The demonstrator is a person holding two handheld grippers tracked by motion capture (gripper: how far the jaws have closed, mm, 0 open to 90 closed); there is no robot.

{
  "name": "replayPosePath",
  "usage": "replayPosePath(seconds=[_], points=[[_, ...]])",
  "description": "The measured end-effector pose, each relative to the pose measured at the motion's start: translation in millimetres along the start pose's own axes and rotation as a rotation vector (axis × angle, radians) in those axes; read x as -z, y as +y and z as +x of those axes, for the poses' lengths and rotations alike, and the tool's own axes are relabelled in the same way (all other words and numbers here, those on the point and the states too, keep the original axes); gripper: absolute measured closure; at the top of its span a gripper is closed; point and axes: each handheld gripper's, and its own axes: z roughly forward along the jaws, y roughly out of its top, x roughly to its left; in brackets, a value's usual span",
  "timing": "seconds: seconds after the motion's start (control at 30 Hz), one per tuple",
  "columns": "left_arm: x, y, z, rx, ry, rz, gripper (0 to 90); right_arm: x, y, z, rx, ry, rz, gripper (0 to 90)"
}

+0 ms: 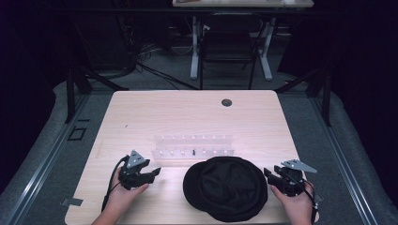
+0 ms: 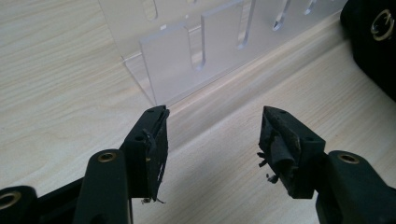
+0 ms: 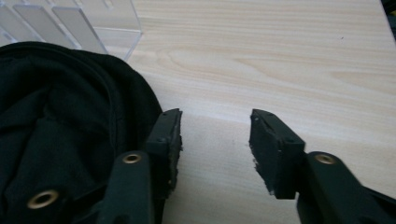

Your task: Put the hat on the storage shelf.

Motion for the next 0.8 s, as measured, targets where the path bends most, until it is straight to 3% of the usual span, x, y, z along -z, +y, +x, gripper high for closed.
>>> replayPosePath(seconds=[0.2, 0.37, 0.4, 0.5, 0.57, 0.63, 0.67, 0.7, 0.73, 0.77, 0.8], points=[[4.8, 2.0, -2.9, 0.008, -0.011, -0.044, 50.8, 2.4, -0.3, 1.1, -0.022, 0.000, 0.035, 56.4], [5.7, 1.8, -4.5, -0.006, -0.007, -0.039, 51.5, 5.2, 1.6, 4.9, -0.024, -0.009, 0.048, 56.3], [5.2, 1.1, -5.9, -0.028, 0.005, -0.039, 53.6, 5.5, 3.0, 5.1, -0.037, 0.001, 0.075, 57.2], [5.6, 1.2, -6.1, -0.023, -0.009, -0.026, 53.8, 8.5, 4.9, 4.6, -0.048, 0.007, 0.088, 57.1], [4.6, 0.5, -7.9, -0.025, 0.004, -0.015, 53.8, 12.0, 7.9, 3.6, -0.089, 0.032, 0.105, 56.4], [4.5, 0.6, -8.8, -0.027, 0.003, -0.005, 53.7, 14.7, 10.0, 3.0, -0.098, 0.048, 0.121, 56.0], [4.0, 0.6, -10.3, -0.036, 0.001, 0.000, 53.2, 17.3, 15.7, 3.5, -0.123, 0.082, 0.159, 55.5], [4.0, 0.6, -10.3, -0.036, 0.001, 0.000, 52.9, 17.3, 15.7, 3.5, -0.123, 0.082, 0.159, 55.5], [3.6, 1.1, -10.8, -0.036, -0.002, 0.000, 52.8, 17.3, 20.4, 5.8, -0.145, 0.101, 0.193, 54.5], [3.6, 1.1, -10.8, -0.036, -0.002, 0.000, 52.7, 17.3, 20.4, 5.8, -0.145, 0.101, 0.193, 54.5], [2.7, 1.1, -11.3, -0.026, -0.005, 0.004, 52.6, 15.3, 25.0, 8.8, -0.135, 0.120, 0.239, 51.6]])
